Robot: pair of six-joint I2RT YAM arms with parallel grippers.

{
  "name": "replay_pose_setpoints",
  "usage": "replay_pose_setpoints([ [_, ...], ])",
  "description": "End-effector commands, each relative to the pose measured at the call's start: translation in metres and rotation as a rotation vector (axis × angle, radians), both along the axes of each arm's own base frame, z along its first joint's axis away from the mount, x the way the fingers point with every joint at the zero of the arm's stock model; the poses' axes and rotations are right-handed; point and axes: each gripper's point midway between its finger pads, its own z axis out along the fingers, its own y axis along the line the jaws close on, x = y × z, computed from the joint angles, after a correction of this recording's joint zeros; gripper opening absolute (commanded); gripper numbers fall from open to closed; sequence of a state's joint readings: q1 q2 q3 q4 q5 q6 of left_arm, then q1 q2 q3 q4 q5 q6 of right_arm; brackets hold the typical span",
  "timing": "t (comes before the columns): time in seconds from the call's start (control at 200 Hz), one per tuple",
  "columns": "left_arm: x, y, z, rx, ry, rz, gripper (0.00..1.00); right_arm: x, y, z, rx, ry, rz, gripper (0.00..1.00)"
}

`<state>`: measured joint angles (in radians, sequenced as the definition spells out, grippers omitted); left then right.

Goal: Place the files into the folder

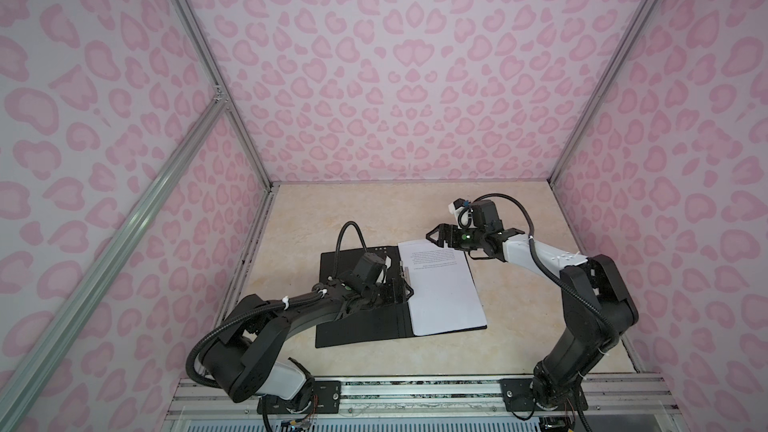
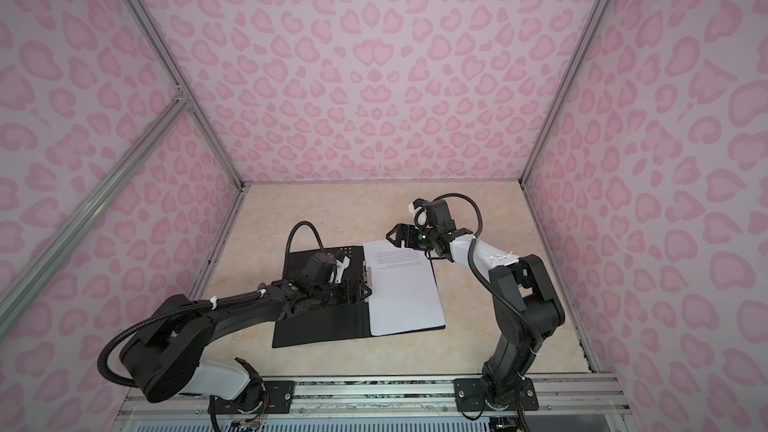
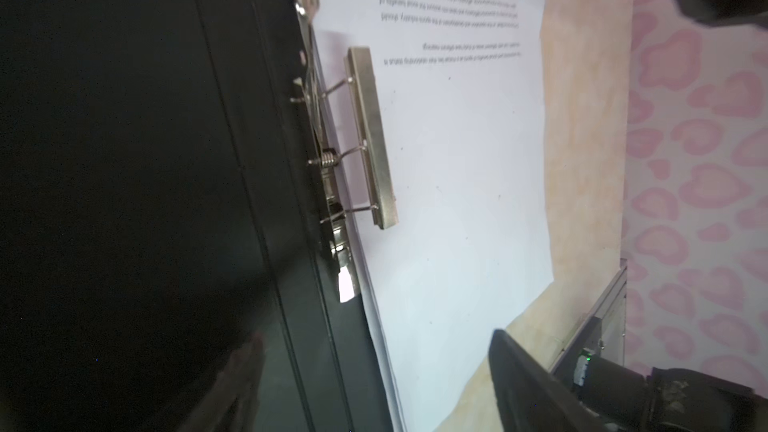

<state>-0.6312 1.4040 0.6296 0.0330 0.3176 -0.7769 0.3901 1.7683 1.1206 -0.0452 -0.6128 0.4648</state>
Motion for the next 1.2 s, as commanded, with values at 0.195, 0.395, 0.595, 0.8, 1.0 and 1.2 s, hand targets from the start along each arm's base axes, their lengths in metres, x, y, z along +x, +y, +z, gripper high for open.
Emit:
replay_pose_setpoints([
  [0.195,-0.01,0.075,0.016,-0.03,0.026,0.151,0.86,-0.022,0.081,-0.029,0.014,0.044,0.281,0.77],
  [0.395,-0.021,0.097,-0.002,-0.049,0.072,0.206,0.86,-0.029,0.103,-0.053,-0.001,0.091,0.356,0.76],
  [0.595,-0.024,0.1,-0.008,-0.042,0.08,0.213,0.86,-0.032,0.113,-0.068,-0.004,0.124,0.381,0.76],
  [0.8,-0.023,0.102,-0.009,-0.031,0.08,0.212,0.86,-0.034,0.115,-0.076,0.004,0.148,0.383,0.75],
  [1.0,-0.023,0.103,-0.011,-0.019,0.082,0.218,0.86,-0.04,0.124,-0.065,0.084,0.158,0.41,0.73],
  [1.2,-0.02,0.105,-0.009,-0.012,0.076,0.226,0.86,-0.051,0.129,-0.045,0.131,0.156,0.444,0.73],
])
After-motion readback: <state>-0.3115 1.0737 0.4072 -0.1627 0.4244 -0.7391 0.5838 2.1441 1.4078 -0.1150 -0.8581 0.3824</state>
